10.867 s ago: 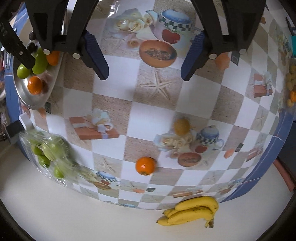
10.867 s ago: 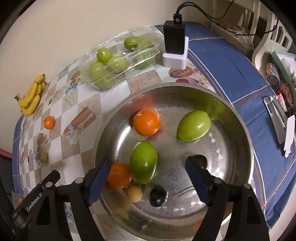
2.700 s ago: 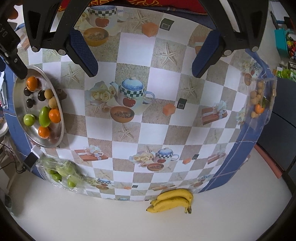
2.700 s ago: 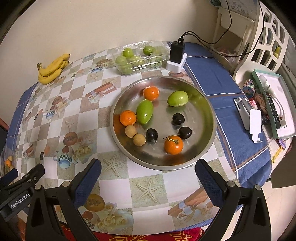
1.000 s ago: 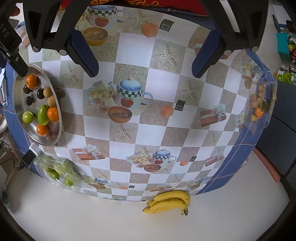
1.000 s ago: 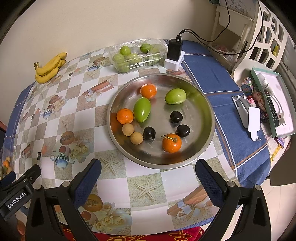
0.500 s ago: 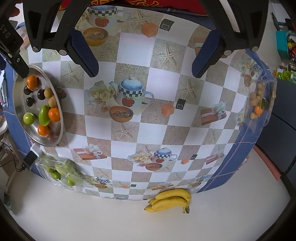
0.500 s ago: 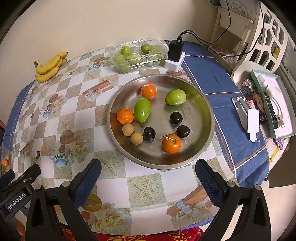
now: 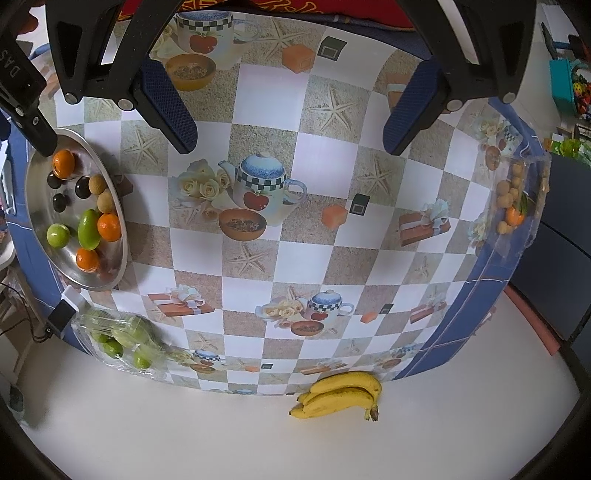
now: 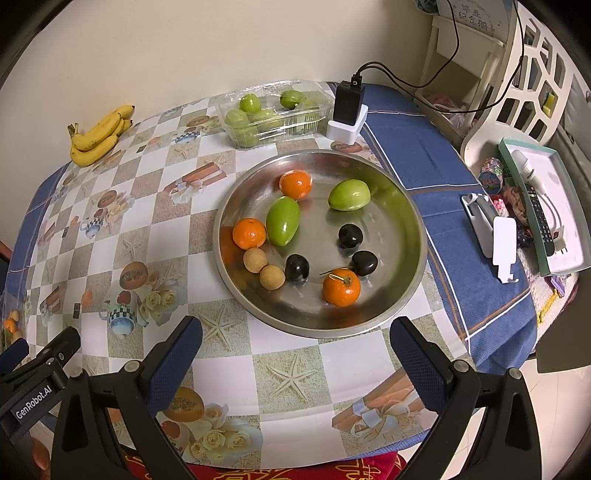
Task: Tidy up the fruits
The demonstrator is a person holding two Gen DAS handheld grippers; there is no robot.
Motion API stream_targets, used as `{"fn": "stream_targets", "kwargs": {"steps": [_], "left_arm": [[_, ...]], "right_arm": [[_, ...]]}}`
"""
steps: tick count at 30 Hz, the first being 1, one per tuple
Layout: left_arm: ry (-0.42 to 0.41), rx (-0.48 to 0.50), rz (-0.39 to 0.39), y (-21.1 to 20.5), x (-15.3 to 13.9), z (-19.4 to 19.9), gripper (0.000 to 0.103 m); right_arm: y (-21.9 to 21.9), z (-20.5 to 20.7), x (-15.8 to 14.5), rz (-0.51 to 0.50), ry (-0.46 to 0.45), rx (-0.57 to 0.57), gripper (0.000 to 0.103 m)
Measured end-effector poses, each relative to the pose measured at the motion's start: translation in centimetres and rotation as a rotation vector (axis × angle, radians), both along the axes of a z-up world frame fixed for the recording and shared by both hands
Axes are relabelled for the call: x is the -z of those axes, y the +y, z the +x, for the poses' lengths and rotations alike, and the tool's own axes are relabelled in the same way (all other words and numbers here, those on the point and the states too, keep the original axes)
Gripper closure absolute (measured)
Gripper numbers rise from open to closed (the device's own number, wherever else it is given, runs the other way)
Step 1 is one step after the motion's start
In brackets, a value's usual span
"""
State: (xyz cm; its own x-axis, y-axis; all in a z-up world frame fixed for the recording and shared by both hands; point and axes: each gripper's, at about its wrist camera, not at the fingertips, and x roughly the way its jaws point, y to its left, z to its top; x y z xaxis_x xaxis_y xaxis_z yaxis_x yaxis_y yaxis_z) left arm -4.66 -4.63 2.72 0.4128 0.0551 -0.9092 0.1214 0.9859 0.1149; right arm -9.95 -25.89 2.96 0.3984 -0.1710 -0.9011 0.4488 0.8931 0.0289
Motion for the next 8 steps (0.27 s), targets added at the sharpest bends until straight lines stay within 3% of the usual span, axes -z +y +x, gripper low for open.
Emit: {"fn": "stream_targets", "kwargs": {"steps": [8], "left_arm": [[-0.012, -0.002, 0.004, -0.09, -0.16, -0.13, 0.001]], "right_arm": [[0.04, -0.05, -0.02, 0.000, 0.001, 0.002, 0.002]]}}
